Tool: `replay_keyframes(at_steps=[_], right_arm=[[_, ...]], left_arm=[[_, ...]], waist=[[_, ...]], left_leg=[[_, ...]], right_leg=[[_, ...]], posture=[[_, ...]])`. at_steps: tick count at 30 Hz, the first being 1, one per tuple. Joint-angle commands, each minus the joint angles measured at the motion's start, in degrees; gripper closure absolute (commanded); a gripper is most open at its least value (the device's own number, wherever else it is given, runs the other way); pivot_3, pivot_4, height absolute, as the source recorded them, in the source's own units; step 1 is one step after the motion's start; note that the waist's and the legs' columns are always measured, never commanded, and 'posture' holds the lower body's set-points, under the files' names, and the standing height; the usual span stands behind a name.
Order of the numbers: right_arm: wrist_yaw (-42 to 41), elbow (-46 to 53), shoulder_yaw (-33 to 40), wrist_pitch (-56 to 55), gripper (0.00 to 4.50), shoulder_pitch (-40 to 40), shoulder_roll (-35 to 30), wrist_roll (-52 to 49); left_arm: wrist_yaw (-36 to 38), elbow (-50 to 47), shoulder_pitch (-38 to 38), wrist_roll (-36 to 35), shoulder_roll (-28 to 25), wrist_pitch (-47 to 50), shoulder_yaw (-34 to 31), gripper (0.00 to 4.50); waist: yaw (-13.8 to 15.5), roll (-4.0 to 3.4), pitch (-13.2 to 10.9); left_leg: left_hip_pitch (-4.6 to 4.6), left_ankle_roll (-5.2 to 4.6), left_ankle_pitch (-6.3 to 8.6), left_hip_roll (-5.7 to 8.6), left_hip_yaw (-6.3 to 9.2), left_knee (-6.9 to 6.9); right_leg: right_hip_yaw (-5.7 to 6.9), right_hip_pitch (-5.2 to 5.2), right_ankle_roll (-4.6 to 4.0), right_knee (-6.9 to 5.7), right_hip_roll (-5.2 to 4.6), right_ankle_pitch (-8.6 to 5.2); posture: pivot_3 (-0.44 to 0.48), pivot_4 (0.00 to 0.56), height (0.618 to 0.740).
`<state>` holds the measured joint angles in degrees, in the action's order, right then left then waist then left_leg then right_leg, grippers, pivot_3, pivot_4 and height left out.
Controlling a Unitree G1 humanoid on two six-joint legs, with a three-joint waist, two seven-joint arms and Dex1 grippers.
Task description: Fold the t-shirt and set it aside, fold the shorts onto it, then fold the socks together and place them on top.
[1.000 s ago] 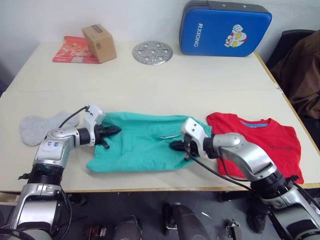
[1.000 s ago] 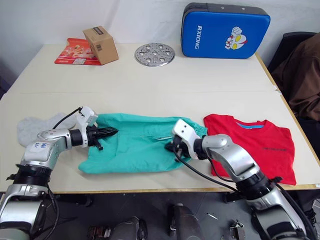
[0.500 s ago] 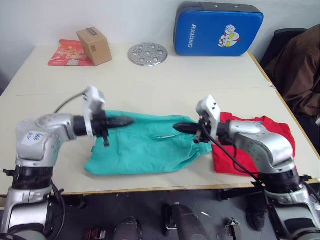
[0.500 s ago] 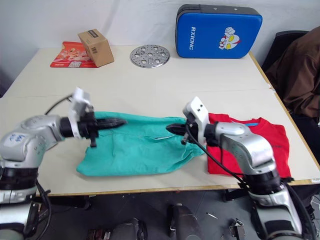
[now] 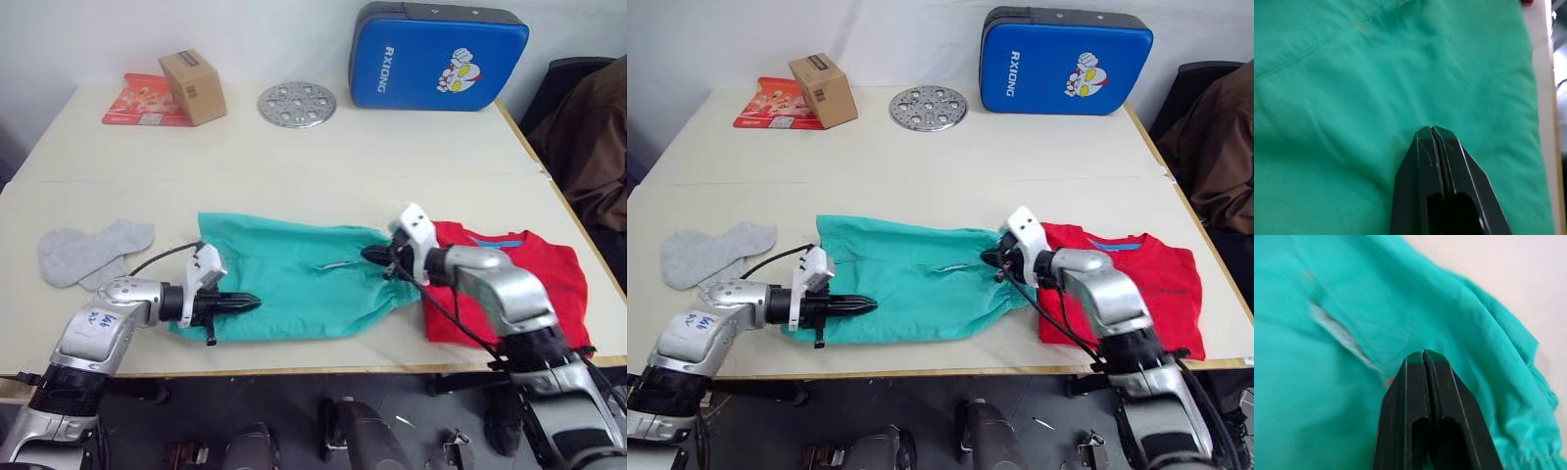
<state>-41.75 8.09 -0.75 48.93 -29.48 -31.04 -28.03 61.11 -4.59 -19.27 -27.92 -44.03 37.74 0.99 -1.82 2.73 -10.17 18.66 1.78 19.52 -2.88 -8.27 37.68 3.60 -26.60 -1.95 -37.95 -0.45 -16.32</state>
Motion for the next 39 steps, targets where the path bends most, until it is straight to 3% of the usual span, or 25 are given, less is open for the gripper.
replay_keyframes(at_steps=[1, 4, 7, 11, 16, 23, 29, 32, 39], right_arm=[[4.46, 15.17, 14.52, 17.78, 4.46, 5.05, -1.60, -14.91], [9.85, 22.52, 24.38, 30.86, 3.93, 11.31, 0.53, -23.55], [15.75, 28.24, 33.01, 41.43, 2.91, 17.29, 7.29, -28.18], [24.04, 33.56, 37.36, 43.57, 1.54, 27.68, 15.48, -34.36], [36.06, 30.50, 39.92, 43.57, 0.05, 28.51, 25.78, -37.96], [48.46, 19.95, 40.41, 40.22, 0.05, 19.55, 35.64, -39.04], [52.93, 13.84, 36.02, 34.58, 0.05, 14.54, 36.78, -37.62], [51.95, 13.80, 32.08, 31.92, 0.67, 14.20, 35.03, -36.67], [45.75, 17.36, 24.17, 24.89, 3.19, 13.74, 28.04, -34.38]], left_arm=[[0.74, -2.32, -3.77, -3.16, 0.53, 1.92, -1.84, 4.50], [-0.45, 0.09, -6.84, -1.23, 2.49, 0.96, -0.05, 4.50], [-0.93, 2.80, -8.53, 1.32, 4.02, -1.20, 1.75, 4.50], [-0.30, 5.92, -8.61, 5.20, 5.27, -6.40, 4.38, 4.50], [0.37, 7.23, -8.98, 6.12, 6.19, -7.96, 5.34, 4.50], [0.17, 10.52, -8.38, 11.86, 6.01, -13.34, 8.48, 4.50], [-0.74, 11.87, -8.11, 13.55, 6.43, -14.59, 8.17, 4.50], [-1.58, 11.93, -8.19, 13.57, 6.50, -13.82, 7.53, 4.50], [-4.02, 13.97, -8.26, 14.70, 7.05, -12.70, 7.50, 4.50]], waist=[[0.18, 0.00, 0.00], [0.38, 0.05, 0.03], [0.15, 0.06, 0.04], [-0.39, 0.01, 0.04], [-1.26, 0.01, 0.04], [-1.54, 0.07, 0.08], [-1.52, 0.09, 0.10], [-1.52, 0.10, 0.10], [-1.50, 0.08, 0.09]], left_leg=[[-0.02, 0.00, 0.00, 0.00, 0.02, 0.00], [-0.12, -0.02, 0.02, 0.02, 0.05, -0.07], [-0.13, -0.06, 0.01, 0.09, 0.05, -0.28], [-0.04, 0.11, -0.09, 0.07, -0.03, -0.63], [-0.06, 0.12, -0.22, 0.07, -0.03, -0.63], [-0.11, 0.19, -0.29, 0.06, -0.06, -0.66], [-0.11, 0.20, -0.30, 0.06, -0.07, -0.69], [-0.10, 0.19, -0.29, 0.07, -0.07, -0.69], [-0.08, 0.19, -0.29, 0.07, -0.07, -0.77]], right_leg=[[0.01, 0.03, 0.00, 0.02, 0.00, 0.00], [0.02, 0.18, 0.03, 0.11, -0.02, 0.01], [-0.02, 0.21, 0.09, 0.19, -0.03, 0.03], [-0.11, 0.14, 0.14, 0.19, 0.05, 0.00], [-0.15, 0.16, 0.37, 0.19, 0.07, -0.10], [-0.19, 0.18, 0.39, 0.20, 0.09, -0.07], [-0.19, 0.18, 0.23, 0.20, 0.08, 0.02], [-0.20, 0.17, 0.29, 0.20, 0.07, -0.02], [-0.19, 0.12, 0.40, 0.21, 0.08, -0.08]], posture=[[0.000, 0.150, 0.740], [0.000, 0.150, 0.740], [0.000, 0.150, 0.740], [0.000, 0.150, 0.740], [0.000, 0.150, 0.740], [0.000, 0.150, 0.740], [0.000, 0.150, 0.740], [0.000, 0.150, 0.740], [0.000, 0.150, 0.740]])
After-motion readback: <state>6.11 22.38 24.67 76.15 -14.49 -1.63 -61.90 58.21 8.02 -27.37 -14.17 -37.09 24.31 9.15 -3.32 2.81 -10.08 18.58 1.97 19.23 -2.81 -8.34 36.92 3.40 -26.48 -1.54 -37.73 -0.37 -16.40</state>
